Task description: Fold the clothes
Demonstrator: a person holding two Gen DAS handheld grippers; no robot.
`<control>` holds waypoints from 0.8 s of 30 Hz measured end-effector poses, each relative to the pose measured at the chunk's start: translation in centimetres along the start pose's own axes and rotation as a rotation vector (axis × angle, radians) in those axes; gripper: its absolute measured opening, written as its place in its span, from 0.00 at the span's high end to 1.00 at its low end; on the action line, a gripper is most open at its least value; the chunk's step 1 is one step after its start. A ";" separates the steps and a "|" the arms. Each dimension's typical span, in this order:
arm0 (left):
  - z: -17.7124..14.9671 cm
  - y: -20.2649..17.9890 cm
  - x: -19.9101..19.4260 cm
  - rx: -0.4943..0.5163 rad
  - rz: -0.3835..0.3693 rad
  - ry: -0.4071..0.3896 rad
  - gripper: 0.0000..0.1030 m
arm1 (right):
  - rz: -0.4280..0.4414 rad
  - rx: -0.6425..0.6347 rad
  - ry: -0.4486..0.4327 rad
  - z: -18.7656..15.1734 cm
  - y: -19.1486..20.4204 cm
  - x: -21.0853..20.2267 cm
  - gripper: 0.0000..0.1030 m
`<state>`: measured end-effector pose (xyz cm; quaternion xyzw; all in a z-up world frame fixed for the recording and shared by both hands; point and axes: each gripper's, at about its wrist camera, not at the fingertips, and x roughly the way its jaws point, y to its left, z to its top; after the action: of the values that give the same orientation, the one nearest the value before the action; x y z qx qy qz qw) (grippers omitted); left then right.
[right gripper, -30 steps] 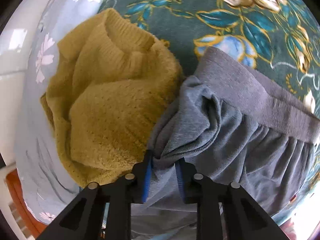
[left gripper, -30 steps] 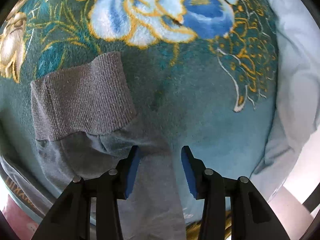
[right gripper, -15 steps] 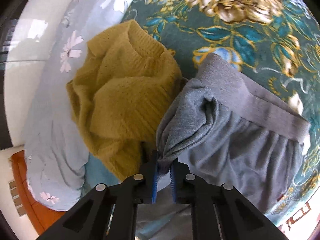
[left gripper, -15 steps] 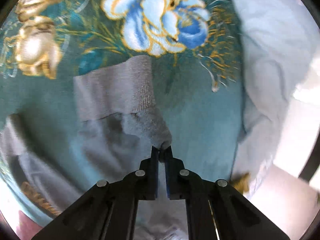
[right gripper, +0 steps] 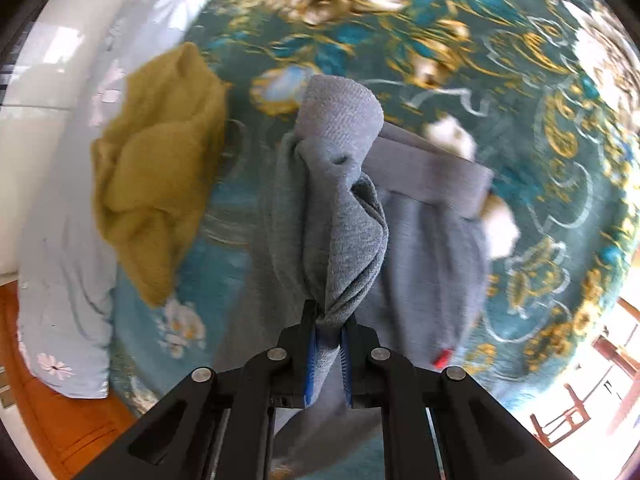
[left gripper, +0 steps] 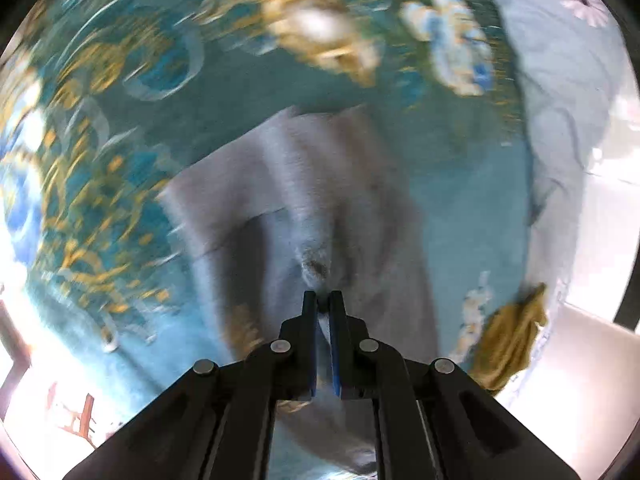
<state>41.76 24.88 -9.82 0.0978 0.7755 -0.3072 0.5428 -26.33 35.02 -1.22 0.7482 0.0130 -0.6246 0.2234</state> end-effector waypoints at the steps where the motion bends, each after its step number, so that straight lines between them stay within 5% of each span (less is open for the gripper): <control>1: -0.2 0.7 -0.2 -0.010 0.000 -0.011 0.97 | -0.011 0.002 0.000 -0.3 -0.6 -0.1 0.89; 8: 0.2 2.6 -1.3 -0.041 -0.059 -0.037 0.94 | -0.026 -0.038 0.003 -0.9 -0.7 -0.6 0.89; 9: 0.4 2.7 -1.1 -0.052 -0.068 -0.034 0.90 | -0.026 -0.041 0.001 -0.7 -0.5 -0.4 0.89; 11: 0.6 2.5 -0.5 -0.068 -0.078 -0.035 0.64 | -0.030 -0.050 -0.003 -0.8 -0.2 -0.4 0.89; 12: 0.7 2.3 -0.2 -0.068 -0.078 -0.039 0.62 | -0.033 -0.050 -0.003 -0.7 -0.1 -0.3 0.89; 19: 1.2 -0.3 2.7 0.039 0.011 -0.030 0.62 | -0.073 -0.071 0.000 -0.9 0.2 0.2 0.89; 22: 1.2 -1.1 3.0 0.058 0.024 -0.046 0.91 | -0.082 -0.067 0.001 -1.0 0.1 0.2 0.89; 24: 1.3 -1.6 3.1 0.065 0.008 -0.055 0.94 | -0.087 -0.064 0.000 -1.1 0.1 0.1 0.89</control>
<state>40.76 22.31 -12.33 0.1101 0.7495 -0.3327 0.5616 -25.25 35.31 -1.20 0.7394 0.0654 -0.6329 0.2200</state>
